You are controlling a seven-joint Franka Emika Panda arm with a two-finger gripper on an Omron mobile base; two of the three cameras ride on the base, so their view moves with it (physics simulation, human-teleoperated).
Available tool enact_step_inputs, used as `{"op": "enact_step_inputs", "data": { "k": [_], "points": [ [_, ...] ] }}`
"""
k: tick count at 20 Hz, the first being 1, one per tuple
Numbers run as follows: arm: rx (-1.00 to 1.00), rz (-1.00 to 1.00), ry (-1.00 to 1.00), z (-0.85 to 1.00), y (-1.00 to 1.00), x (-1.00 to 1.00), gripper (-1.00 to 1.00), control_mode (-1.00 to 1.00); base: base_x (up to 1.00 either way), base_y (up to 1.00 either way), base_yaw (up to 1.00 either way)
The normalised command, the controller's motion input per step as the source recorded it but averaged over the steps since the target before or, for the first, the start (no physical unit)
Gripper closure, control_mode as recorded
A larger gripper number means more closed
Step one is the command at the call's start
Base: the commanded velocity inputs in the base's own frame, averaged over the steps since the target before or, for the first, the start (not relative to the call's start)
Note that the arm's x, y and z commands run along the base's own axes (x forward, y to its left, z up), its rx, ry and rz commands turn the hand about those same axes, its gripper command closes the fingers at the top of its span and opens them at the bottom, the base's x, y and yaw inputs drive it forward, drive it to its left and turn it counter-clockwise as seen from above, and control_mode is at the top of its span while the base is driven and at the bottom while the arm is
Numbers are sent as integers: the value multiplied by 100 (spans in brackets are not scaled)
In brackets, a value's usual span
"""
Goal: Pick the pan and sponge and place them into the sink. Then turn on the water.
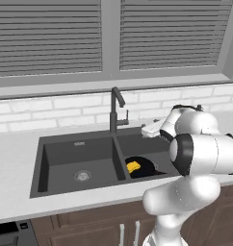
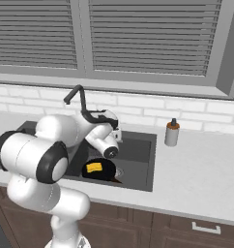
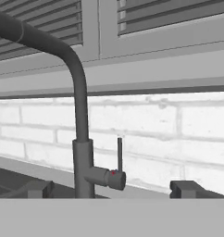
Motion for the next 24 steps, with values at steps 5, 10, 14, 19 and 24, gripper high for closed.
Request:
{"op": "enact_step_inputs", "data": {
  "k": [5, 10, 14, 19, 24],
  "points": [
    [-1, -1, 0, -19, 7, 4, -100, -100, 0, 0, 0],
    [-2, -1, 0, -14, 18, 16, -100, -100, 0, 0, 0],
    [0, 0, 0, -1, 18, 24, -100, -100, 0, 0, 0],
    [0, 0, 0, 0, 14, 25, -100, -100, 0, 0, 0],
    [0, 0, 0, 0, 11, 28, -100, -100, 0, 0, 0]
  ]
}}
